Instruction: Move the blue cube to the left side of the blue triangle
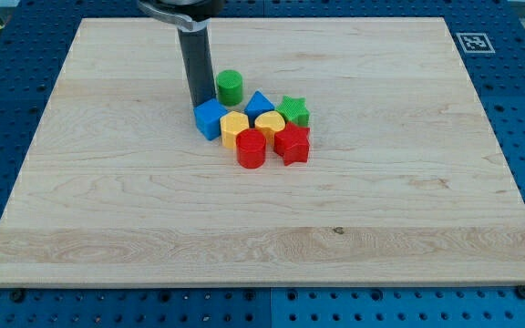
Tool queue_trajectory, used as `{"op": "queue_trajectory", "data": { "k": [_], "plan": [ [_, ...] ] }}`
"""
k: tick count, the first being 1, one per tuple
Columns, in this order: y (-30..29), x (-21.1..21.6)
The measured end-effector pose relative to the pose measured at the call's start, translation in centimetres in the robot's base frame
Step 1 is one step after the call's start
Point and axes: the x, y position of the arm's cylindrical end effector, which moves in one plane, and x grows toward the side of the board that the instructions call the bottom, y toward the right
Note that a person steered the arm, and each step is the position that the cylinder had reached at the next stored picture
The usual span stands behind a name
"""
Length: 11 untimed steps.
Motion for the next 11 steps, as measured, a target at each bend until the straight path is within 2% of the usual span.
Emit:
{"op": "queue_trajectory", "data": {
  "k": [1,2,5,7,9,11],
  "plan": [
    [-3.8,2.0],
    [-3.6,3.6],
    [-1.1,2.8],
    [2.6,1.0],
    [2.8,1.0],
    [1.1,5.8]
  ]
}}
